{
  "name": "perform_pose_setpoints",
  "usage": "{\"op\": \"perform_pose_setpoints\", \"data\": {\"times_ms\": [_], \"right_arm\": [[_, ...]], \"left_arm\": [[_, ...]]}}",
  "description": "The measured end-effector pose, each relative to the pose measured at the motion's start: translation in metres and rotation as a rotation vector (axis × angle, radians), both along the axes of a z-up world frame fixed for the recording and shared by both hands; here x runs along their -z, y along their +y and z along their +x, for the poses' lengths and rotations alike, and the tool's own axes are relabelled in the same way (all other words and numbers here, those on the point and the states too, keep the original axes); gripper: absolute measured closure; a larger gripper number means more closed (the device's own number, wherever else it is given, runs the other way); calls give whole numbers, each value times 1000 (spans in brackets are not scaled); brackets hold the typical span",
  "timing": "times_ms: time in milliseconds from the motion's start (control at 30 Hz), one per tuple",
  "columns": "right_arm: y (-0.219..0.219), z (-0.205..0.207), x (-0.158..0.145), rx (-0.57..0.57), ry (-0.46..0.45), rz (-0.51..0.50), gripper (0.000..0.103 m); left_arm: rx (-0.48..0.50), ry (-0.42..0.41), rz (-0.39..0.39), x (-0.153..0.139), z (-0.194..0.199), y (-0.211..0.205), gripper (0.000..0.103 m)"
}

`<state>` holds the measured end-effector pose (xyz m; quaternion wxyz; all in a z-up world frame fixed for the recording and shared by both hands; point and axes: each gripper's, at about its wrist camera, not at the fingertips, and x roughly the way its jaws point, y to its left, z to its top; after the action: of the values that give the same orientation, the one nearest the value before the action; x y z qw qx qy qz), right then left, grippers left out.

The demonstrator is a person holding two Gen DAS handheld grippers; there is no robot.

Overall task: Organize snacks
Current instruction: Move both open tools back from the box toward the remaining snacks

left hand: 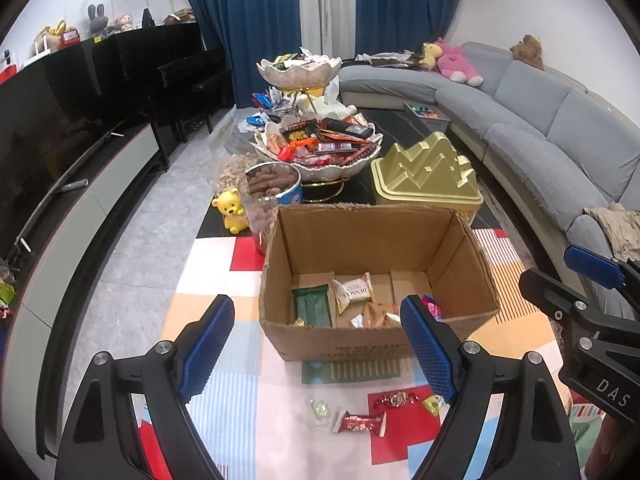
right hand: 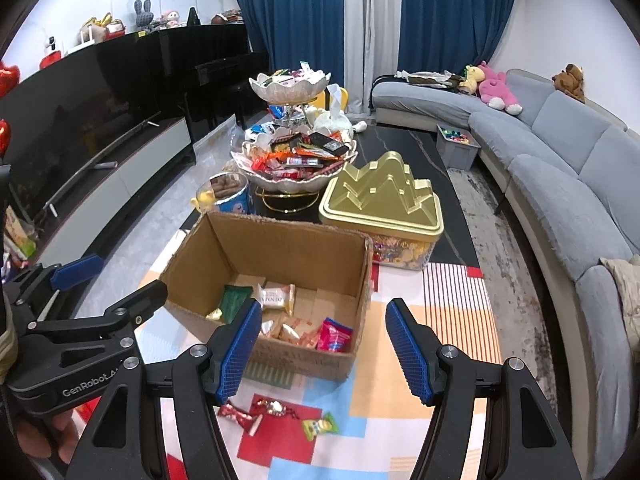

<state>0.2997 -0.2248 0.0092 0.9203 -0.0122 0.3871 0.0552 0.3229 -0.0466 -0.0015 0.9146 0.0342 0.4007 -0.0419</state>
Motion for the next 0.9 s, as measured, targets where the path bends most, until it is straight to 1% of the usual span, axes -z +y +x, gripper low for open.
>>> {"op": "perform_pose_setpoints", "data": {"times_ms": [367, 633, 900], "right_arm": [[-5, -18, 24, -15, 29, -27, 38], [-4, -27, 41, -31, 51, -42, 38], [-5, -33, 60, -36, 80, -48, 38]], "left_arm": [[30, 26, 17, 22, -20, -7, 18], [39, 57, -5, 42, -29, -5, 18], [54, 84, -8, 63, -39, -9, 18]]}}
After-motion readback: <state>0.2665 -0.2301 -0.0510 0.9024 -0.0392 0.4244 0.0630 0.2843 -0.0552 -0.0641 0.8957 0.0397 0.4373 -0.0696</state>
